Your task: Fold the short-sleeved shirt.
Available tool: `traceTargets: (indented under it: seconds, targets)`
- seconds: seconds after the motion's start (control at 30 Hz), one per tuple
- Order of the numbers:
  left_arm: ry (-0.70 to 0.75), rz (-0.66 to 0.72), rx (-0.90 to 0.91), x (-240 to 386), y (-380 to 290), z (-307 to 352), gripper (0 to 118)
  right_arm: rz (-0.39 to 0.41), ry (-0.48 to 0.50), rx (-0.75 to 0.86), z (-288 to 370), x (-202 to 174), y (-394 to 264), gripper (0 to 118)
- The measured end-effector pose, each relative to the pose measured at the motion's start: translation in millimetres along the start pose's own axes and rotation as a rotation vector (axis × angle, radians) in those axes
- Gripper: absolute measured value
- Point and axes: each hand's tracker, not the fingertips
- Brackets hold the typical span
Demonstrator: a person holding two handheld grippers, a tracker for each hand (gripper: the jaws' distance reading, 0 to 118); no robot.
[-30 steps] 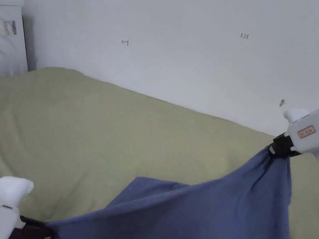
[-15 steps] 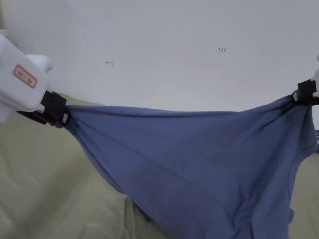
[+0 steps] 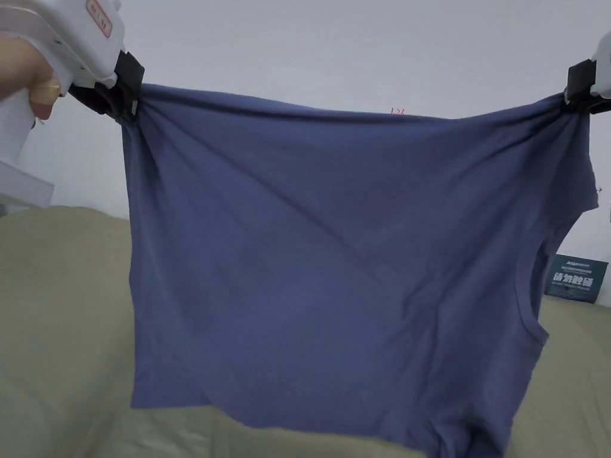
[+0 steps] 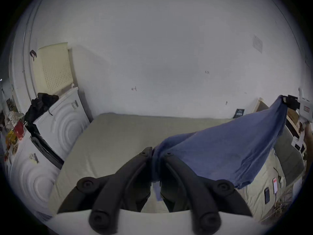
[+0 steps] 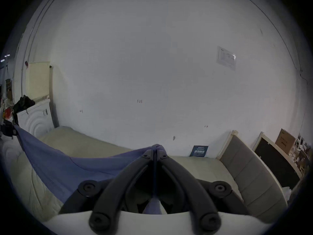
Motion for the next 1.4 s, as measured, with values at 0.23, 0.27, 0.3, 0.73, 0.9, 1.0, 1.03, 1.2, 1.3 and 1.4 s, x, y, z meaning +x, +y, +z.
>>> traceTargets:
  seconds: [0.23, 0.27, 0.3, 0.73, 0.9, 1.0, 1.03, 1.2, 1.3, 1.4]
  targets:
    - [0.027, 0.023, 0.01, -5.0, 5.8, -13.7, 10, -0.016, -0.007, 0.072, 1.0, 2.1, 14.5, 3]
    - [0.025, 0.025, 0.012, -6.4, 3.0, -15.2, 10, -0.012, 0.0, 0.068, -0.6, 0.7, 13.2, 3]
    - [0.024, 0.028, 0.003, -7.3, 1.3, -17.7, 10, 0.007, 0.005, 0.05, -1.7, -1.4, 10.0, 3]
    - [-0.046, 0.001, -0.035, -13.1, -96.9, 12.6, 10, -0.012, 0.091, -0.077, 44.7, 4.4, -113.7, 3]
    - [-0.073, -0.022, -0.09, -14.7, -132.9, 38.1, 10, -0.006, 0.106, -0.123, 86.7, 7.1, -148.2, 3]
    - [-0.084, -0.034, -0.096, -17.3, -155.8, 55.8, 10, -0.008, 0.11, -0.155, 115.5, 3.7, -165.5, 3]
    - [-0.09, -0.026, -0.099, -19.1, -165.2, 61.3, 10, -0.019, 0.116, -0.167, 125.5, 3.4, -173.5, 3]
    - [-0.105, -0.012, -0.129, -28.2, -224.3, 86.3, 10, -0.041, 0.13, -0.214, 179.4, -0.3, -223.2, 3]
    - [-0.134, 0.017, -0.161, -37.8, -269.3, 101.7, 10, -0.091, 0.131, -0.252, 210.9, -1.4, -262.6, 3]
    - [-0.134, 0.032, -0.194, -44.4, -316.9, 117.5, 9, -0.093, 0.115, -0.283, 238.8, -6.4, -304.6, 3]
